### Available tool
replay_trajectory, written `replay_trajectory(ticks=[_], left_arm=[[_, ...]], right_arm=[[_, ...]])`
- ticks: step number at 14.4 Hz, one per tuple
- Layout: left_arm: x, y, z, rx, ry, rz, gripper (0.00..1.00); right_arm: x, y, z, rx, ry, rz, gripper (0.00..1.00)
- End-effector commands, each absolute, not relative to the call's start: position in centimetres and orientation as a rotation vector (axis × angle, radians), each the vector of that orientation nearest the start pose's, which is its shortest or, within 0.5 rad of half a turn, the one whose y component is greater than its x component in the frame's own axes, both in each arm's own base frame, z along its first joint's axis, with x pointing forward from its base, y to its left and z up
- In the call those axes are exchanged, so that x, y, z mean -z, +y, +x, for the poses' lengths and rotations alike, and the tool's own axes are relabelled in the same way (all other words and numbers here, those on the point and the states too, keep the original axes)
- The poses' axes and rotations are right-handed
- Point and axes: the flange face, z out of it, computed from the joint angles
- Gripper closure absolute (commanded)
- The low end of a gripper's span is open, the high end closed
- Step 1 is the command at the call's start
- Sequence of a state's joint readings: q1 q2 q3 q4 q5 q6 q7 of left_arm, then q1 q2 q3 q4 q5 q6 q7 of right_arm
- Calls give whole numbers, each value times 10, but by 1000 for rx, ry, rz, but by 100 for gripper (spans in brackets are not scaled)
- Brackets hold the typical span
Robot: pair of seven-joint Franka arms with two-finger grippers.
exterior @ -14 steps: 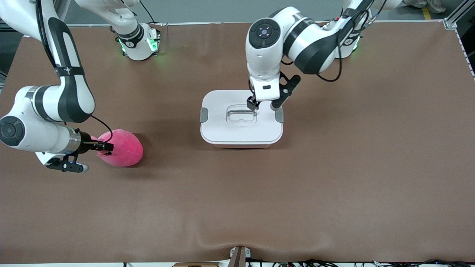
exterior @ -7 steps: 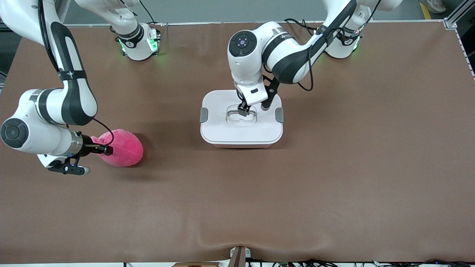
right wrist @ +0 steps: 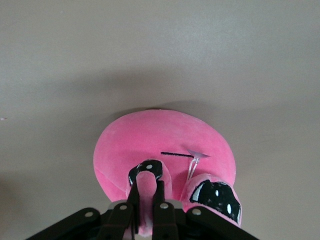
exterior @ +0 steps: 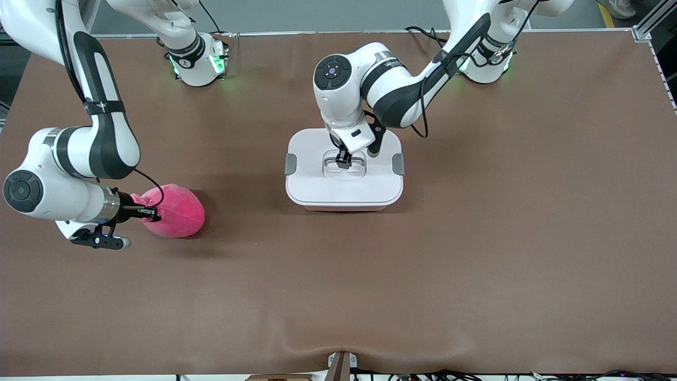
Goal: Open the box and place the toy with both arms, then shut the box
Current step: 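Grasp the plush with the right gripper while the left gripper grips the lid handle, then lift the white lid off the box with the left gripper and move it aside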
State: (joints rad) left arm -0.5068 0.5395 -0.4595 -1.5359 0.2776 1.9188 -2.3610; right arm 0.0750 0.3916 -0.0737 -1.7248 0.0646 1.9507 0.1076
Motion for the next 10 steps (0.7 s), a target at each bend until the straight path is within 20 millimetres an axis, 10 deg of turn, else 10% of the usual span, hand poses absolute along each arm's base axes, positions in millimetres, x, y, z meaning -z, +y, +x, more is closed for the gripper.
replay_trajectory(ticks=[1, 5, 10], left_arm=[[-358, -531, 440, 80, -1932, -2377, 31], [-359, -537, 440, 80, -1977, -2382, 42], [-355, -536, 443, 75, -1981, -2384, 81]], right_arm=[[-362, 6, 642, -256, 113, -3088, 100], [-398, 11, 649, -288, -13, -3075, 100], [-451, 18, 648, -367, -120, -3067, 100]])
